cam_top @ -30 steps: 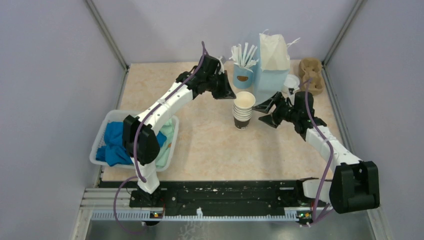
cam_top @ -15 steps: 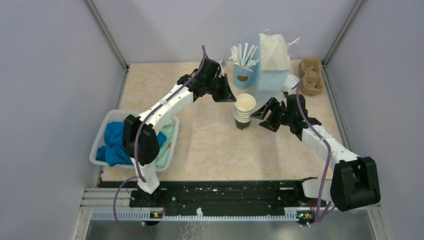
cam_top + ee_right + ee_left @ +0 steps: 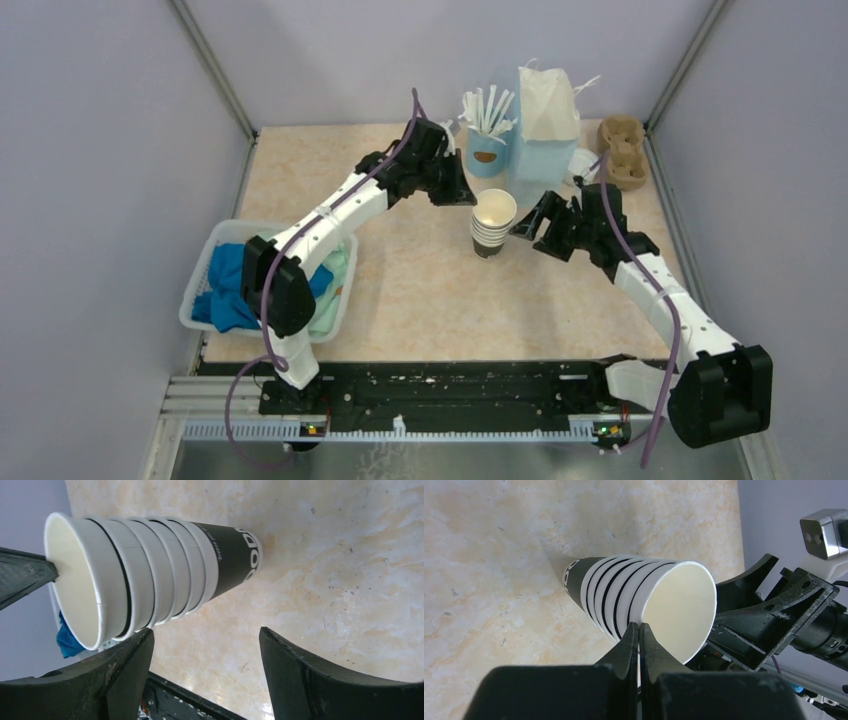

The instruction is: Pack the takeout coffee

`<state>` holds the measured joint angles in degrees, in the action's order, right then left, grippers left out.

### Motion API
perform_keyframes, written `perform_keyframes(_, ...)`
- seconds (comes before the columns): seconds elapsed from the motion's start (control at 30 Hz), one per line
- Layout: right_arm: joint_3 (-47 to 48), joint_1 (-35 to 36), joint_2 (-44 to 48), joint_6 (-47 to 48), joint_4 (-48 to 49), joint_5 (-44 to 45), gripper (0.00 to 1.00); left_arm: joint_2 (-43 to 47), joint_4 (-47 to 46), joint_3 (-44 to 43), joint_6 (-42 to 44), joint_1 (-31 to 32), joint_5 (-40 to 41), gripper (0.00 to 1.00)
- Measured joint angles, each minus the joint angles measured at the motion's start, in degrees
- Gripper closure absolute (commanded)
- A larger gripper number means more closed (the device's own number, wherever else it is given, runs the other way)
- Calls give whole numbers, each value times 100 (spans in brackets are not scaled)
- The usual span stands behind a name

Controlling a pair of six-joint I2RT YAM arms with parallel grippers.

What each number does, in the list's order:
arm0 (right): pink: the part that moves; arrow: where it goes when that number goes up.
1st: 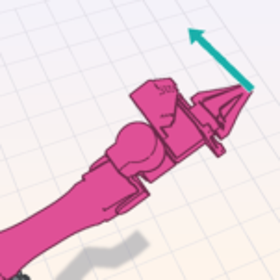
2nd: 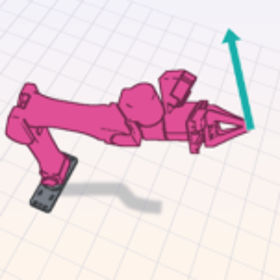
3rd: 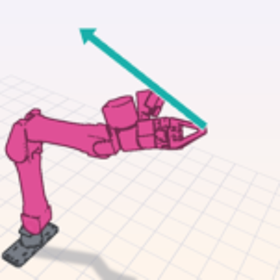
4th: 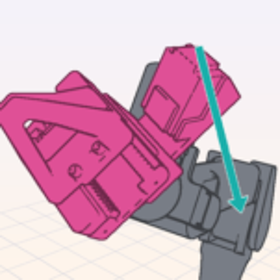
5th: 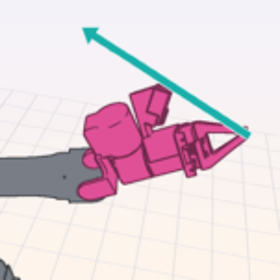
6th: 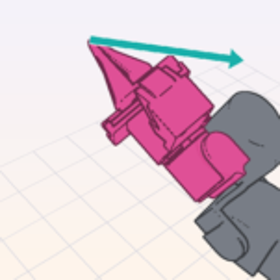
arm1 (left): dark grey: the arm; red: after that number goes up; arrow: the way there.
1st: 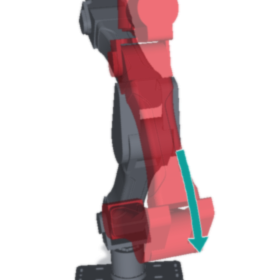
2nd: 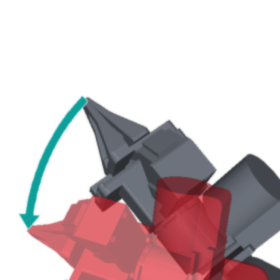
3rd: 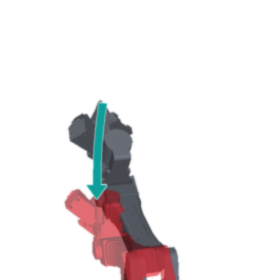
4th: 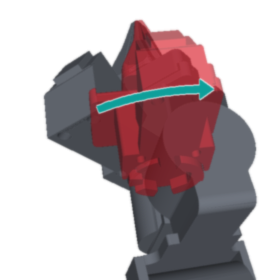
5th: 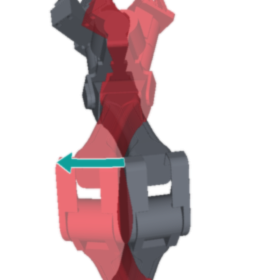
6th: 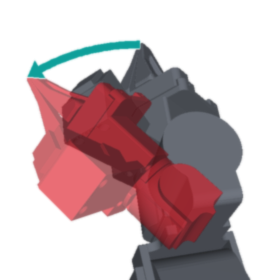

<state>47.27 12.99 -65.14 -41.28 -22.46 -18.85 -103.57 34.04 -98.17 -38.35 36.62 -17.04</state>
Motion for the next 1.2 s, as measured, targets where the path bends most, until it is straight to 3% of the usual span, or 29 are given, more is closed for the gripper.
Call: perform_keyframes(1.2,190,-236,96,-553,455,-621,20,-212,293,-566,385,-15,111,100)
